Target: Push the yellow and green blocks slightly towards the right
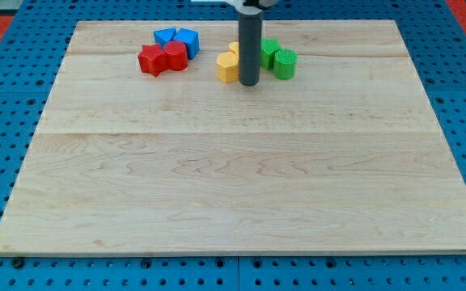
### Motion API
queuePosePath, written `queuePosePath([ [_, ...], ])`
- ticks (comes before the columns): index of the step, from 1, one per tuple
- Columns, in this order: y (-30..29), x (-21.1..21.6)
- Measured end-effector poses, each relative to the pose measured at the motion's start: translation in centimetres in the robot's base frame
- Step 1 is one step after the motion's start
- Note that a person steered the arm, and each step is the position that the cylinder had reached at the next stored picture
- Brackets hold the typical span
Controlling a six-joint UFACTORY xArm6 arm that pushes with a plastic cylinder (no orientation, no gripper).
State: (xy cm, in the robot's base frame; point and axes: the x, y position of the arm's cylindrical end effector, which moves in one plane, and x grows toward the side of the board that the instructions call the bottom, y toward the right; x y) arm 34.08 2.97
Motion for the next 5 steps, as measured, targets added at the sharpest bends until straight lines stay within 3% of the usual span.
queuePosePath([
  [1, -3.3, 1.0],
  [2, -12.5, 0.0],
  [3, -6.4, -2.7],
  [4, -3.4, -2.6],
  [5, -10.3, -2.7],
])
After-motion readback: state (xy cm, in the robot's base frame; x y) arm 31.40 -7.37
